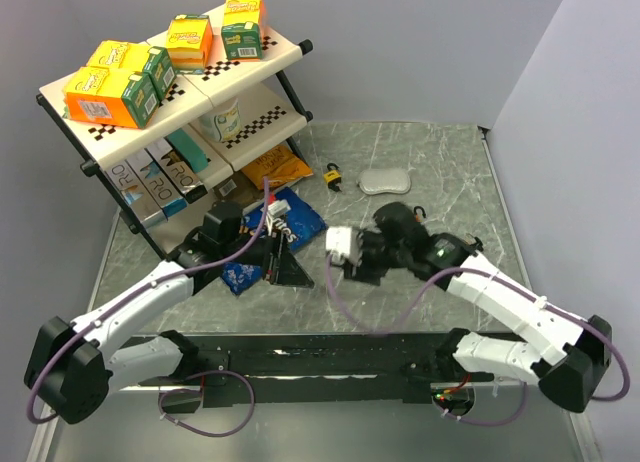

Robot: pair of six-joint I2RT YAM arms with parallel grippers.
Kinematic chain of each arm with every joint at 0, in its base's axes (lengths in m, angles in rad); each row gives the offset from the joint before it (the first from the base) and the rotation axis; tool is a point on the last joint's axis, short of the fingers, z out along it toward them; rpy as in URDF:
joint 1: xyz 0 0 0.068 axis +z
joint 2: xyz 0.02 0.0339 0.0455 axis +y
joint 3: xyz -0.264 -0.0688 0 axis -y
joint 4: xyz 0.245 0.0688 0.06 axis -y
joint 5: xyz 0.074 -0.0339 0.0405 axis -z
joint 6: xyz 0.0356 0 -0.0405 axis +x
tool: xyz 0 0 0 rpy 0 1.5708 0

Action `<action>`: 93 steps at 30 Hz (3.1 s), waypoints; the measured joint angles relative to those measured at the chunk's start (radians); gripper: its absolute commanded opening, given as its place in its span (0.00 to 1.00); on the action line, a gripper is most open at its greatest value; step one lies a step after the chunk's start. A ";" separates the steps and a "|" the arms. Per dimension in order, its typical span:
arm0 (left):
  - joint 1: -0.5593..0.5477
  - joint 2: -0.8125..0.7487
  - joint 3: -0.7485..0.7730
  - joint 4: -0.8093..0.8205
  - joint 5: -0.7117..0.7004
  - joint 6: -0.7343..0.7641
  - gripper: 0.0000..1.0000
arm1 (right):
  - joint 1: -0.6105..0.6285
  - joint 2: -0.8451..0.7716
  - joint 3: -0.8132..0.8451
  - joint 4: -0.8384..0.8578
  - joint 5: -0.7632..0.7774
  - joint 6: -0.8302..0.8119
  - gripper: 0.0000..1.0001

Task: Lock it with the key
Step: Place the lock at the center of the board, then pick up the lock from the center of the board.

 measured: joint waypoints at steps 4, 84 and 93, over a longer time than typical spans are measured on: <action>0.041 -0.047 0.000 -0.024 -0.007 0.036 0.96 | -0.277 0.013 0.024 -0.061 -0.061 0.098 0.01; 0.138 -0.107 0.157 -0.220 -0.148 0.268 0.96 | -1.043 0.580 0.161 -0.043 0.045 0.497 0.85; 0.153 -0.218 0.200 -0.221 -0.336 0.269 0.96 | -0.931 0.493 0.236 -0.046 0.003 0.565 0.89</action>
